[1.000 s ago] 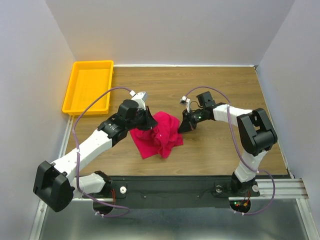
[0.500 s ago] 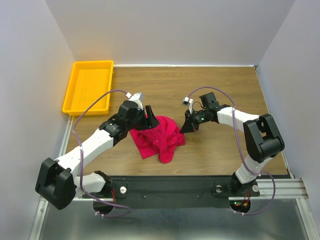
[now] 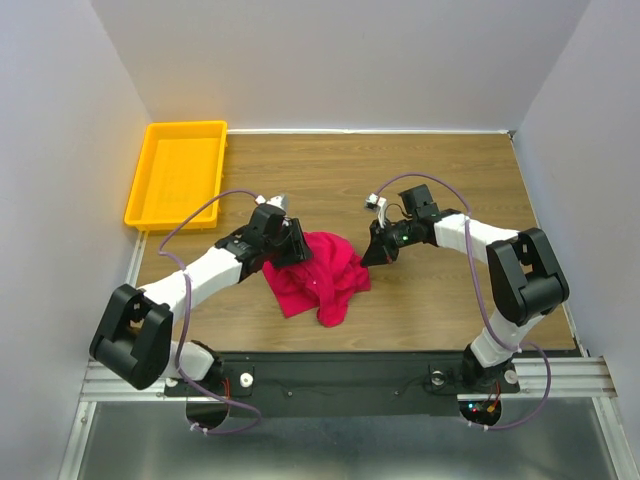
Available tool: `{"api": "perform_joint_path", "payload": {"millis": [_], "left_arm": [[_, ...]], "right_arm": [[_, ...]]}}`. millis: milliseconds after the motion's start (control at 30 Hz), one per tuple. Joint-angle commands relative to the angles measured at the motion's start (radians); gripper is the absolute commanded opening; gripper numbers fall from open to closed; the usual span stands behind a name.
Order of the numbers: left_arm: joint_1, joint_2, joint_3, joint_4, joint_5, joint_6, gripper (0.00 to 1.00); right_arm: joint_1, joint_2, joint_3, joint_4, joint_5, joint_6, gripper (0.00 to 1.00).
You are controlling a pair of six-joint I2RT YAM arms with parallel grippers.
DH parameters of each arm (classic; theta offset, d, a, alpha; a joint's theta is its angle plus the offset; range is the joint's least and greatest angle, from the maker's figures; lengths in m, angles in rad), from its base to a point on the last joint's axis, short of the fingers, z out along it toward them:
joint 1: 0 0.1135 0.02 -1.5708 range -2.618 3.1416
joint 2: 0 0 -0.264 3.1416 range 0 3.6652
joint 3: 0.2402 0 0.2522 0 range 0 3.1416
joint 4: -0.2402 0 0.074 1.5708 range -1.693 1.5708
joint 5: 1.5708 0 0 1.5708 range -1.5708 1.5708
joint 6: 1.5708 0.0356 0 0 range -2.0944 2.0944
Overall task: Fold and stack the t-shirts
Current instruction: Flatten the tshirt out
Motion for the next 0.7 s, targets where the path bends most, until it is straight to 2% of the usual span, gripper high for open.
{"api": "perform_joint_path", "payload": {"millis": [0, 100, 200, 300, 333, 367, 567, 667], "left_arm": [[0.001, 0.002, -0.002, 0.059, 0.017, -0.017, 0.56], [0.001, 0.008, 0.010, 0.063, 0.012, -0.017, 0.49], [0.001, 0.013, 0.021, 0.063, 0.012, -0.012, 0.37], [0.001, 0.013, 0.028, 0.069, 0.012, -0.009, 0.20], [0.000, 0.013, 0.035, 0.075, 0.012, -0.007, 0.05], [0.001, 0.011, 0.039, 0.078, 0.014, -0.001, 0.00], [0.001, -0.035, 0.147, 0.098, 0.035, 0.074, 0.00], [0.001, -0.066, 0.269, 0.096, 0.020, 0.121, 0.00]], "right_arm": [[0.006, -0.008, 0.011, 0.004, 0.000, -0.013, 0.00], [0.006, -0.005, 0.009, 0.004, 0.000, -0.015, 0.00], [0.006, -0.005, 0.009, 0.004, 0.001, -0.015, 0.00], [0.006, -0.009, 0.008, 0.003, 0.010, -0.020, 0.00], [0.006, -0.014, 0.008, 0.002, 0.014, -0.020, 0.01], [0.006, -0.018, 0.008, 0.002, 0.021, -0.021, 0.01], [-0.006, -0.087, 0.008, -0.007, 0.116, -0.020, 0.01], [-0.059, -0.156, 0.021, -0.016, 0.220, -0.015, 0.01]]}}
